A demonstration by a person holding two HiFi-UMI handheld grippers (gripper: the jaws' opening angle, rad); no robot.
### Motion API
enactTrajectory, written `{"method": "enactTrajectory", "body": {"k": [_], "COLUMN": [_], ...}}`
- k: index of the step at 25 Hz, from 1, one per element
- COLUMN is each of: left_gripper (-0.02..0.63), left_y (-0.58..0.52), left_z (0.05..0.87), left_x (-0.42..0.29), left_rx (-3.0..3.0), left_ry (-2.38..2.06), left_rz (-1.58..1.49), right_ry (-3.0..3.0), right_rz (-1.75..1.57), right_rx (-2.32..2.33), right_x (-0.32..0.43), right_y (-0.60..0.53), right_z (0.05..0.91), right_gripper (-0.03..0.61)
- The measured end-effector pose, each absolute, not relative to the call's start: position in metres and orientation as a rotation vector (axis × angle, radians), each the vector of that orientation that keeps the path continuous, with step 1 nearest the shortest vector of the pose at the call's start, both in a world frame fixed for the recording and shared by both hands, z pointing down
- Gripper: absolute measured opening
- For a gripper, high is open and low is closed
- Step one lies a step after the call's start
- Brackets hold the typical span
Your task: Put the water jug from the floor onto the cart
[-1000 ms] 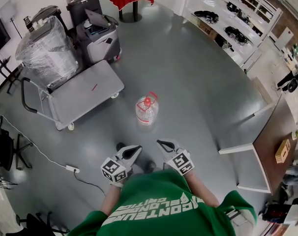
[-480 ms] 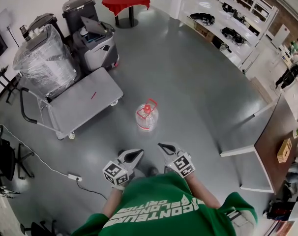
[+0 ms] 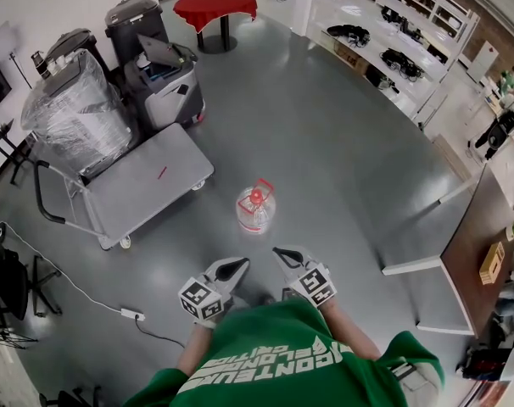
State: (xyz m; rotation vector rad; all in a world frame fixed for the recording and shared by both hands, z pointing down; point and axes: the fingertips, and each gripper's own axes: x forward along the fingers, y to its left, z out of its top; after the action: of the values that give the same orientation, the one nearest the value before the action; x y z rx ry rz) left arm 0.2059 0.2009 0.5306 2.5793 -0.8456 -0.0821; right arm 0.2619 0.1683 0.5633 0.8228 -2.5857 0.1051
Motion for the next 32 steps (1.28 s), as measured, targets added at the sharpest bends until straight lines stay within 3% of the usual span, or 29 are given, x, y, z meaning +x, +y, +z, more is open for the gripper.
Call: {"method": "enactTrajectory", "body": {"k": [32], "left_gripper": [0.009], "left_y": [0.145], "left_z": [0.53], "left_x": [0.174], "left_rx": [2.552], "left_ry": [-0.888], "left_rz": [-0.111], "right_ry": [-2.603], "right_rz": [0.099], "right_rx": [0.763], "right_x": [0.227], "right_y": [0.11], "right_z": [0.566], "right_gripper": [-0.008]}}
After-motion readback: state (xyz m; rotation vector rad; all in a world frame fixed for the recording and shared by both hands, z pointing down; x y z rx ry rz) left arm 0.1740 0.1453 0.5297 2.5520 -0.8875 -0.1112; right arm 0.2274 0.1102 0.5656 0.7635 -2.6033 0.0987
